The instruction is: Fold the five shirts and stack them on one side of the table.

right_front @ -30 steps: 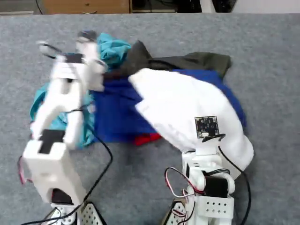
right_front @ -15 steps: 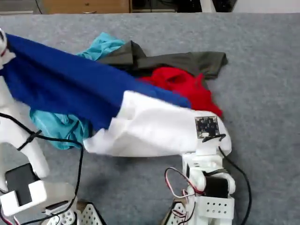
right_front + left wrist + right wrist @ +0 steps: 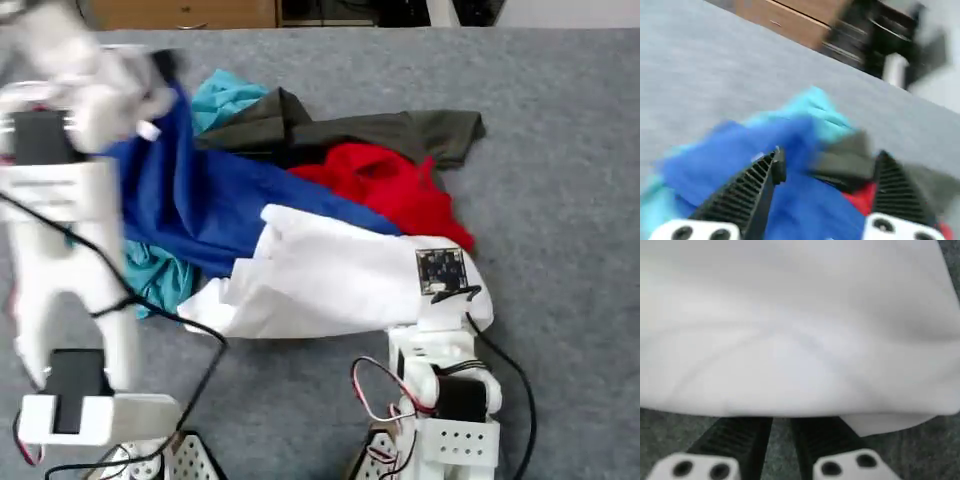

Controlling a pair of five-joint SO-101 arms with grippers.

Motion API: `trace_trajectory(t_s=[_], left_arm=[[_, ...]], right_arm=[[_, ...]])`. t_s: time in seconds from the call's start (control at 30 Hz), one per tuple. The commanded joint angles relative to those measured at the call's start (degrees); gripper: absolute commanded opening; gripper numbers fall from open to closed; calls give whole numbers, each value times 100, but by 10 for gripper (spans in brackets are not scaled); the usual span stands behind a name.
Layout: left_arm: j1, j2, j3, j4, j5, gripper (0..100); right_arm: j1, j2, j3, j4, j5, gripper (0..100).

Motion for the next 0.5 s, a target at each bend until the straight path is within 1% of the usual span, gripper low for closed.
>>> trace_trajectory(t_s=[0.0,0.1,0.17,0.23,0.33,0.47], left_arm=[[1354,286,53,-484,132,314],[1793,1033,325,-1178,360,313],[1899,1719,378,-1697,492,295],[1969,2431,211,-2040,536,273],[2022,3459,-281,-2048,527,268],[1960,4734,-1081,-1486,484,269]], right_arm=[[-75,-611,13,-62,35,4],[-75,-611,13,-62,35,4],[-75,-611,13,-62,35,4],[-75,-611,13,-62,35,4],[-75,-611,13,-62,35,4],[-75,-611,13,-62,35,4]])
